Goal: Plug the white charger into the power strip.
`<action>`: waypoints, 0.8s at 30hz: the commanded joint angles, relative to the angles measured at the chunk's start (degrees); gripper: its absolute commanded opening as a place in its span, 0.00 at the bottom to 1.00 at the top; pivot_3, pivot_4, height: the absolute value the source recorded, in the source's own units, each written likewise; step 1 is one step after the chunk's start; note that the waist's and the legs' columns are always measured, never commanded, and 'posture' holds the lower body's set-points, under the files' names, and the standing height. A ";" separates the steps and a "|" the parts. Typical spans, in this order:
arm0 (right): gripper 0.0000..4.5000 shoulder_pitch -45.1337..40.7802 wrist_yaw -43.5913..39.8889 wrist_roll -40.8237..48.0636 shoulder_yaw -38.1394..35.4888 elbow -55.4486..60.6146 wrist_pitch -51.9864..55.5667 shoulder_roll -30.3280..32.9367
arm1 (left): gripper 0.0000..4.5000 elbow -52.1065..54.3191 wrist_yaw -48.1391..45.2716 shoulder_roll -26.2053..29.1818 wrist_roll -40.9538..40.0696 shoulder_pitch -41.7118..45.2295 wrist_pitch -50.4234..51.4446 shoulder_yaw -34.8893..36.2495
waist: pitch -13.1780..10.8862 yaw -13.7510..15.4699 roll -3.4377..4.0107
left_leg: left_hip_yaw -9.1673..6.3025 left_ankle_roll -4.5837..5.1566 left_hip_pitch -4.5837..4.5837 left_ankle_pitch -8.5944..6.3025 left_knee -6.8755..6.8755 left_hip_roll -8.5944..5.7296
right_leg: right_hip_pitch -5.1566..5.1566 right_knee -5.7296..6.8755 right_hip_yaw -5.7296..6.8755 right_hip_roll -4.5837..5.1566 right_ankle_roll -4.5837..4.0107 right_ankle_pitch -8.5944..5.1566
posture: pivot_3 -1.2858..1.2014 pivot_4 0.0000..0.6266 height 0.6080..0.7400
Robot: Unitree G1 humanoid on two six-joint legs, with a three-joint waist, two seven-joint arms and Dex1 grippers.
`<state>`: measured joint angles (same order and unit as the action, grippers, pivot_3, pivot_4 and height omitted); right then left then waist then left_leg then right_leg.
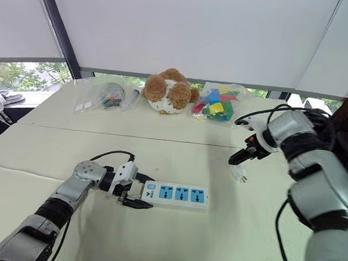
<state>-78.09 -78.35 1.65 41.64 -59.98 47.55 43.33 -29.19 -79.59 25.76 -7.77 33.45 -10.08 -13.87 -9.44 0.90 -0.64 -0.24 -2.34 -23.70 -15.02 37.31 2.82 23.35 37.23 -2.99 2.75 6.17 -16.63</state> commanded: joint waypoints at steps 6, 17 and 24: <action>1.00 -3.26 0.86 -9.88 -4.25 -13.14 -9.30 -5.42 | 0.67 3.06 3.44 0.73 1.19 -4.03 2.85 -0.08 | 0.03 -0.45 0.31 | -0.01 -0.05 0.15 0.04 0.03 0.00 | -0.01 0.24 0.00 -0.03 0.01 0.01 | 0.52 0.24 0.99; 1.00 -3.47 5.99 -14.07 -12.76 -16.86 -10.33 -10.06 | 0.67 8.45 6.63 1.02 0.84 -8.49 6.00 0.33 | 0.06 -0.63 0.43 | -0.03 -0.10 0.28 0.07 0.02 0.01 | -0.06 0.42 -0.01 -0.04 0.01 0.01 | 0.52 0.24 0.99; 0.71 -2.74 8.95 -15.91 -16.59 -17.41 -10.55 -11.06 | 0.67 9.72 7.83 1.32 1.01 -10.05 6.40 0.43 | 0.07 -0.64 0.44 | -0.03 -0.10 0.29 0.07 0.02 0.01 | -0.08 0.41 -0.01 -0.04 0.01 0.01 | 0.52 0.24 0.99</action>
<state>-79.11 -69.88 -13.49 26.27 -77.43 37.17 32.36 -18.97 -71.96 26.99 -8.20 25.27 -4.40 -11.25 -9.37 0.26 -0.20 -0.27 -2.44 -23.41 -14.96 37.33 2.83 23.27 37.65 -3.00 2.70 6.19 -16.62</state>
